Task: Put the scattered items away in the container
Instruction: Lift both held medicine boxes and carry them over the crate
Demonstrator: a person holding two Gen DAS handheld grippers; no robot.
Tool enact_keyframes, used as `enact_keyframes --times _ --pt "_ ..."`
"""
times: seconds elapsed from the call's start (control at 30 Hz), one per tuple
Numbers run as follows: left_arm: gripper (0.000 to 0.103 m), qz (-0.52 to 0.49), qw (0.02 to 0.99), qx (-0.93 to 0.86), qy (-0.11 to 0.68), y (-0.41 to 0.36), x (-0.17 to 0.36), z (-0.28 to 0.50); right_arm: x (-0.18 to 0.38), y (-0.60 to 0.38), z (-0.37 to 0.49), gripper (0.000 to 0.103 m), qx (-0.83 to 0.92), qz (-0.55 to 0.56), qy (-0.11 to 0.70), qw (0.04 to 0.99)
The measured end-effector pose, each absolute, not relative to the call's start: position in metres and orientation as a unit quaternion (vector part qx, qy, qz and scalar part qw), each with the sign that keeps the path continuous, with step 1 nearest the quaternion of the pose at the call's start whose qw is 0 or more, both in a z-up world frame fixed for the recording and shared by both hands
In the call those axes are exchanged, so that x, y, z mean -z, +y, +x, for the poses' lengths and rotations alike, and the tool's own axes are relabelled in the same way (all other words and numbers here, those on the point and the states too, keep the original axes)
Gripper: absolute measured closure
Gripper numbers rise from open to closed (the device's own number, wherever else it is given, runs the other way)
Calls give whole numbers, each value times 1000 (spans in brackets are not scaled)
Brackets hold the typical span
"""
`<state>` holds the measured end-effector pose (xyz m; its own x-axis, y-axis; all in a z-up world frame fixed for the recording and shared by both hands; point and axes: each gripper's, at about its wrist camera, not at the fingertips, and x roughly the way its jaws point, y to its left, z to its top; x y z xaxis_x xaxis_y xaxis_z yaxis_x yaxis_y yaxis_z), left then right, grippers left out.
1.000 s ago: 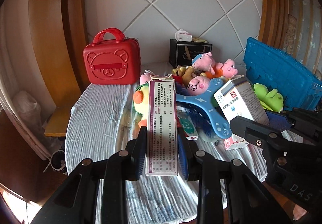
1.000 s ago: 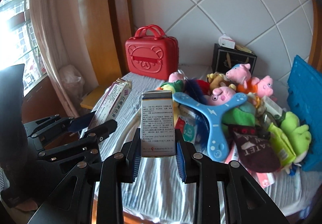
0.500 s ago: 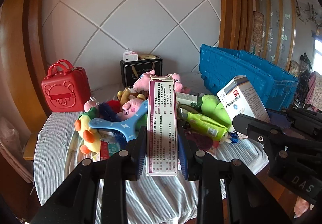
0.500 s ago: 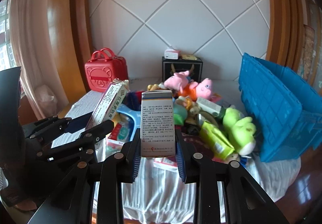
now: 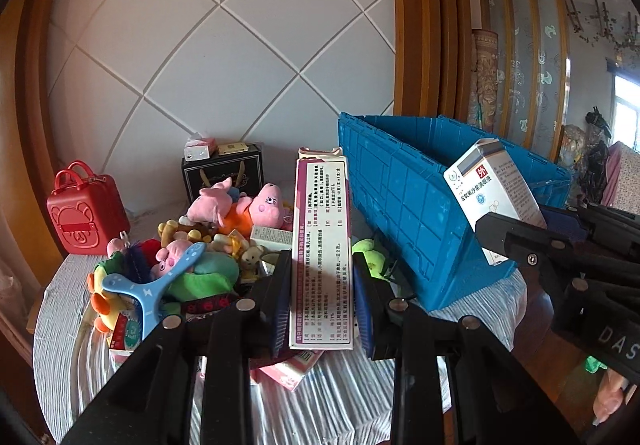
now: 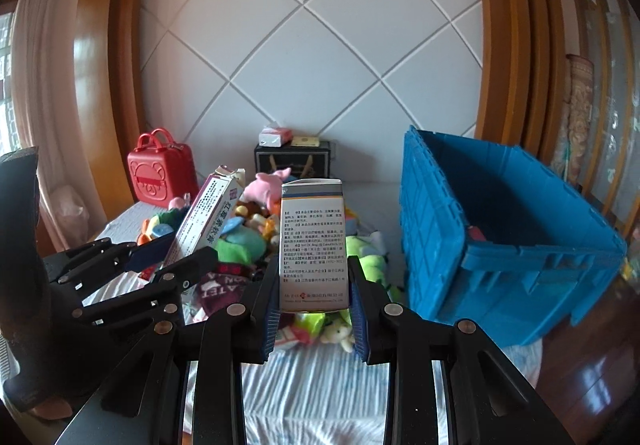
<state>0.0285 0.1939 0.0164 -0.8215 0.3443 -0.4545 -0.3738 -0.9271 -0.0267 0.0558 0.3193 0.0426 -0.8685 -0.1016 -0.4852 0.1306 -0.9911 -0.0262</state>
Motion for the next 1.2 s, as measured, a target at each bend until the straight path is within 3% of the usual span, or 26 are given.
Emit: enact_keyframes --times 0.27,0.47,0.8,1.0,1.2 --pt "75 -200 231 -951 51 284 -43 -9 -58 409 36 74 975 220 4 15" --pt "75 -183 265 -946 38 376 -72 -61 -89 494 4 74 975 214 37 -40" --pt "75 -259 287 -922 19 496 -126 -172 -134 612 -109 74 971 221 57 -74" --pt "75 -327 264 -907 25 553 -125 -226 -144 669 -177 74 966 240 51 -79" --pt "75 -403 210 -890 21 593 -86 -284 -116 712 -252 73 952 295 45 -60"
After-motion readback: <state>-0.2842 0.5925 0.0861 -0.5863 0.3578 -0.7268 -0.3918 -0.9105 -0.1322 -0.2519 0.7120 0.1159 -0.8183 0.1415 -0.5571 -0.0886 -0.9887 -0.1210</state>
